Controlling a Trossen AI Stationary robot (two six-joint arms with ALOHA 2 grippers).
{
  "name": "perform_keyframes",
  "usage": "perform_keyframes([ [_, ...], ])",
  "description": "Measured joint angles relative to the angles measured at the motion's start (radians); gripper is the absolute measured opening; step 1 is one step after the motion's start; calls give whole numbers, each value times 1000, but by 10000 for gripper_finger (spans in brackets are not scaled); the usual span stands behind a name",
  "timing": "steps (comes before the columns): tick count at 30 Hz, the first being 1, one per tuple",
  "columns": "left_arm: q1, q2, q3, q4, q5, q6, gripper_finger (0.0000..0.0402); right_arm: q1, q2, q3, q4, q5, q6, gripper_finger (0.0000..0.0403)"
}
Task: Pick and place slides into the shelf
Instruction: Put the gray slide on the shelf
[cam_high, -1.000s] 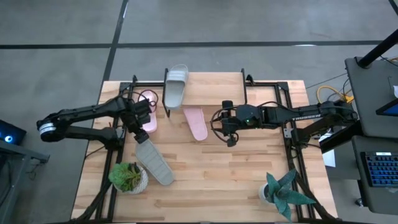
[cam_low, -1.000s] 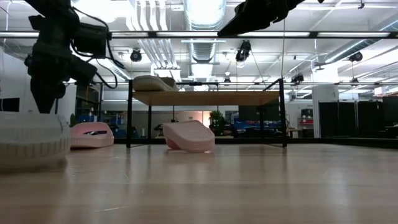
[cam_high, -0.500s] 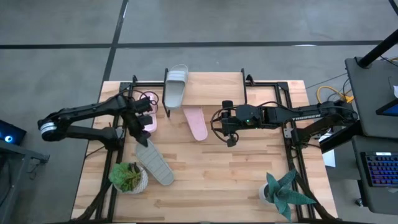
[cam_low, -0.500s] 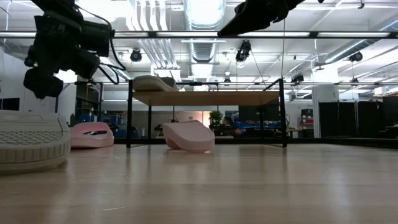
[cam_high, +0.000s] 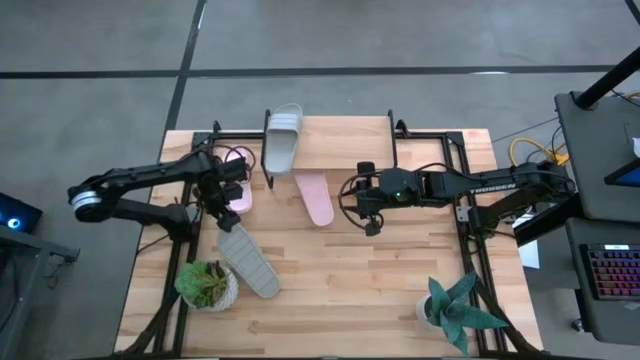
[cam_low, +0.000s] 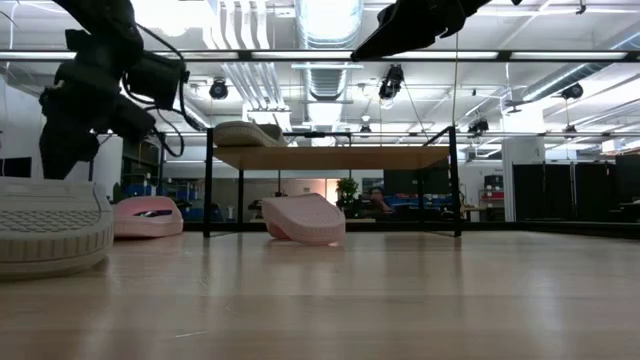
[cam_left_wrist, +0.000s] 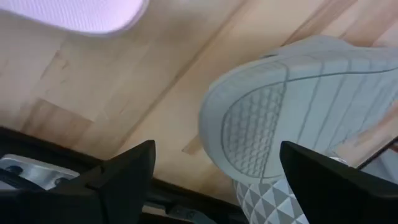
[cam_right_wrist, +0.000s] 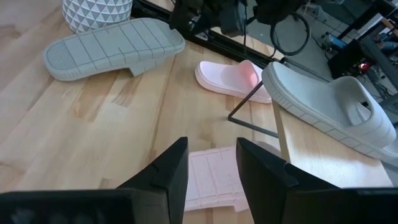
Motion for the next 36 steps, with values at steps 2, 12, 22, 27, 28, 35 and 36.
perform_keyframes([
  [2,16,6,-5,1,1,19,328,0,0,0,-5,0,0,125],
  [12,111,52,-36,35,51,102,328,0,0,0,-57,0,19,125],
  [22,122,120,-84,82,177,110,328,0,0,0,-73,0,19,125],
  [27,122,152,-101,88,240,132,328,0,0,0,-73,0,4,125],
  [28,122,158,-99,88,259,136,328,0,0,0,-73,0,3,125],
  [35,122,156,-95,89,267,160,282,0,0,0,-72,1,1,125],
  [36,122,153,-96,88,267,159,269,0,0,0,-72,1,0,125],
])
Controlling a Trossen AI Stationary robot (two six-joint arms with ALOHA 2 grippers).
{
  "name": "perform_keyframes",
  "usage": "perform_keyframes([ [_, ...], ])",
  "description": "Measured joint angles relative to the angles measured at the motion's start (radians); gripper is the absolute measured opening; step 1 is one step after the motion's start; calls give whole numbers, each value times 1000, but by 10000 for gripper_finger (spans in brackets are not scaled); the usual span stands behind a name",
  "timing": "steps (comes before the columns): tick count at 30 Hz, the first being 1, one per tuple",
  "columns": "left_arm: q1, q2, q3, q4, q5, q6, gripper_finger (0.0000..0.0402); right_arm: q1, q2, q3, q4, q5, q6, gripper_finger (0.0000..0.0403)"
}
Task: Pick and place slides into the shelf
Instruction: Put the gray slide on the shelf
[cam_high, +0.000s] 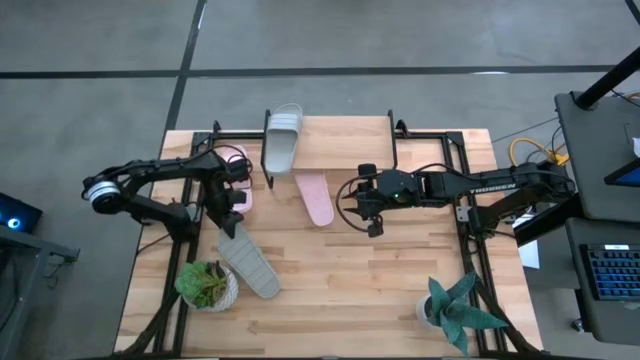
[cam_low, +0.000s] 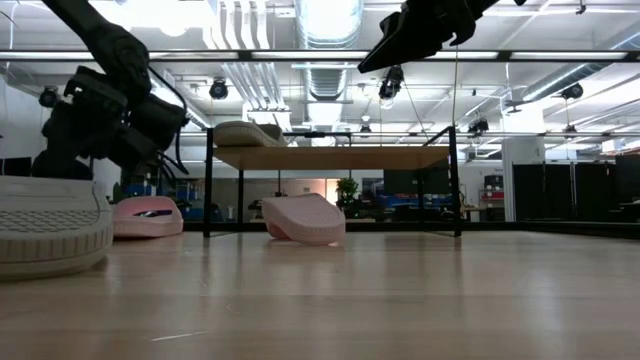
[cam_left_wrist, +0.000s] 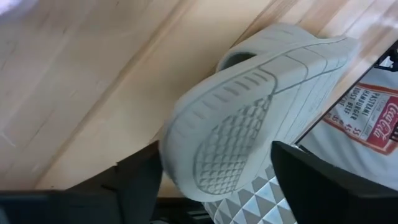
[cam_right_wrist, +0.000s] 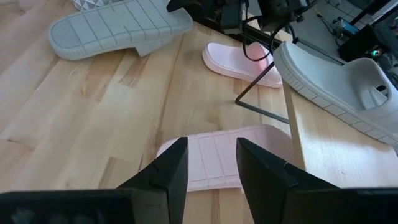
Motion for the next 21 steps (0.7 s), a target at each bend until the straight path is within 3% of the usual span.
perform_keyframes([
  [12,-2,43,-2,-2,46,3,104,0,0,0,0,5,0,125],
  [17,-2,74,-2,-2,63,46,39,0,0,0,0,56,0,125],
  [21,-2,89,0,-3,103,95,16,0,0,0,0,77,-4,125],
])
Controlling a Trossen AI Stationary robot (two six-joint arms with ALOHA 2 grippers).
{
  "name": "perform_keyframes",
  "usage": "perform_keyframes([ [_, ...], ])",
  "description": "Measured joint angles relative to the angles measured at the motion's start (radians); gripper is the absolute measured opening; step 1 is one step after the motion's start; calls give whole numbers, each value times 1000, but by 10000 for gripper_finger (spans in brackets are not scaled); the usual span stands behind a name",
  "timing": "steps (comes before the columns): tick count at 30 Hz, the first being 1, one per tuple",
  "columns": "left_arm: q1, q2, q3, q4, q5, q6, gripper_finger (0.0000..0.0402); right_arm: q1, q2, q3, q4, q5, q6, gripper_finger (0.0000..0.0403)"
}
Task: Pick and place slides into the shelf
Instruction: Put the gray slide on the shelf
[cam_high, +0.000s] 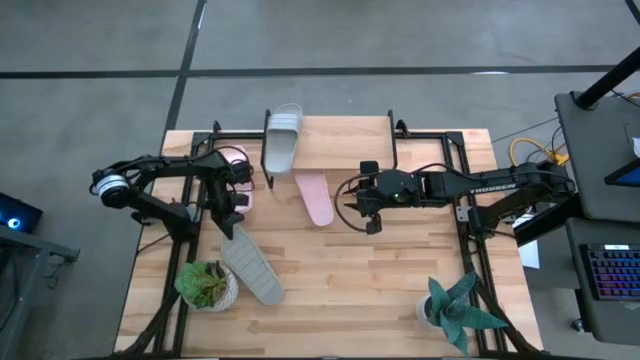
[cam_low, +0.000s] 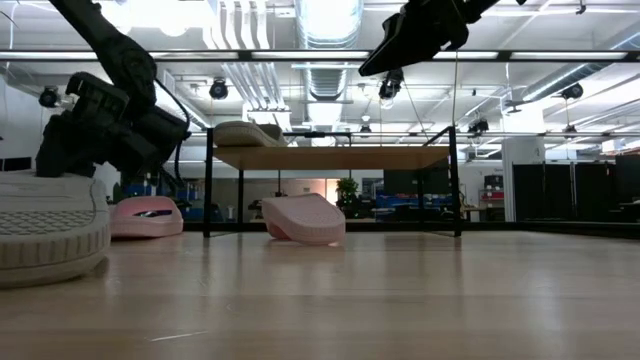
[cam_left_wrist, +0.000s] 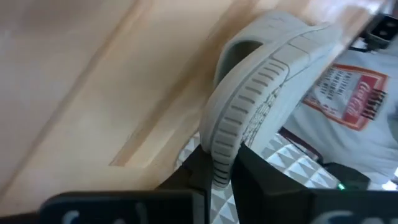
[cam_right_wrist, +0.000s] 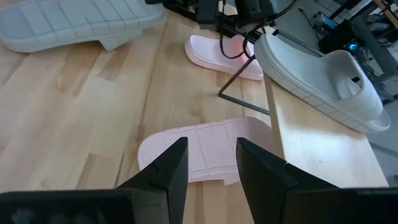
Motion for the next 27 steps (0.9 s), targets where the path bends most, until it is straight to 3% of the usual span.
perform_keyframes([
  [10,-1,-92,83,-6,-14,40,12,0,-61,0,1,1,4,125],
  [27,-28,-503,236,91,-23,32,8,1,-166,0,7,-7,89,125],
])
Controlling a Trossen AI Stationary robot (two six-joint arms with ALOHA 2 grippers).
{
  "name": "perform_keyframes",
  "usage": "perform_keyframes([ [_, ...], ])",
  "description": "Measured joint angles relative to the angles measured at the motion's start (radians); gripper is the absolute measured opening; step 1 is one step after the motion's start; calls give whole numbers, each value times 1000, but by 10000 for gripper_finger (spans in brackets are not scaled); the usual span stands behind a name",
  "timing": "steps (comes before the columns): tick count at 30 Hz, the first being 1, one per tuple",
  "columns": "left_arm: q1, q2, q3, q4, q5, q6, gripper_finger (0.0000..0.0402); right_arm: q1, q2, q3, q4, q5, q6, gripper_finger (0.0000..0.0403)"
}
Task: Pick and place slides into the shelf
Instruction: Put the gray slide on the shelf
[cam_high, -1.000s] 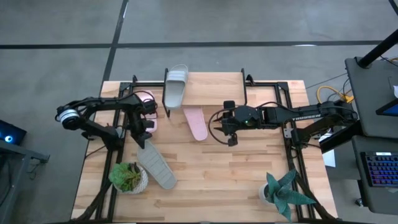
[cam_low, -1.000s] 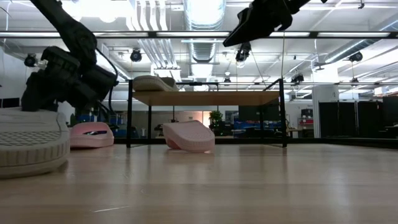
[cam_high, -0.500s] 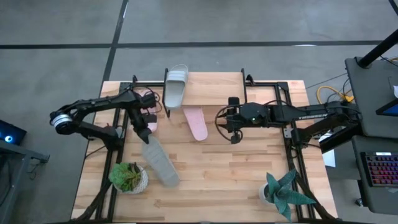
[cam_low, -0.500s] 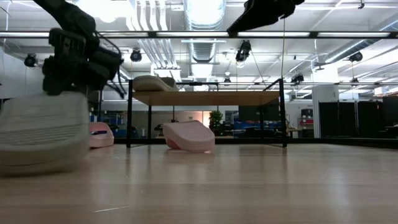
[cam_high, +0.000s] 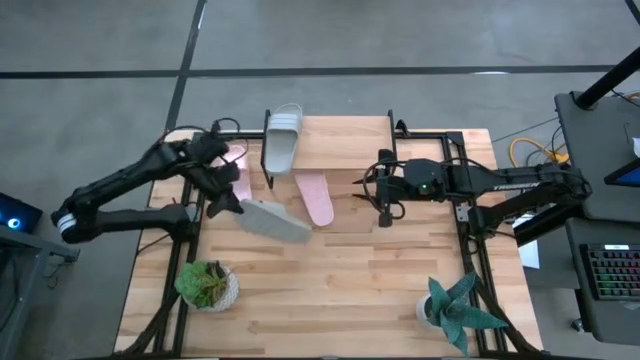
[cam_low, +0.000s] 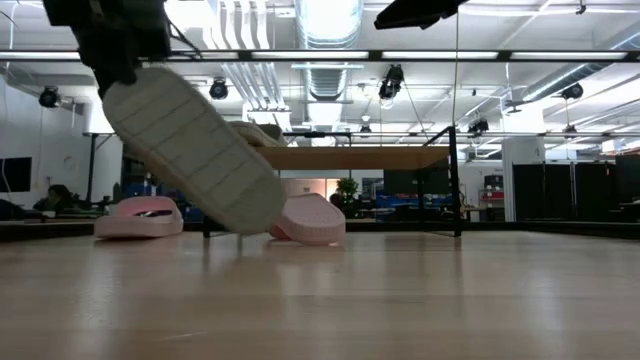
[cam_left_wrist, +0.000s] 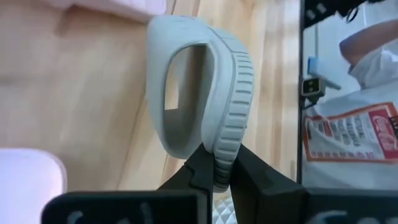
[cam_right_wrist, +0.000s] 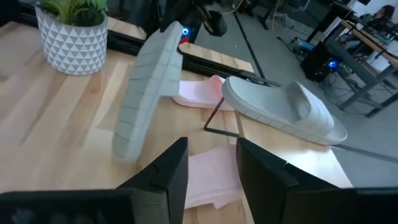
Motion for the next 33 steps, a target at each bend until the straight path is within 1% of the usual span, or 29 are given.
perform_keyframes([
  [4,-16,-76,0,33,3,-29,8,0,-1,0,0,0,4,125],
  [8,-31,-126,-1,80,4,-31,8,0,0,0,1,-1,4,125],
  [14,-56,-165,-2,296,1,-20,8,0,-2,0,33,-3,5,125],
  [19,-100,-171,-2,439,-20,87,7,29,-26,0,76,-2,-8,125],
  [27,-170,-167,-5,575,-118,325,7,143,-114,0,112,1,-111,125],
  [33,-227,-157,-9,690,-118,465,7,215,-166,0,112,8,-207,125],
])
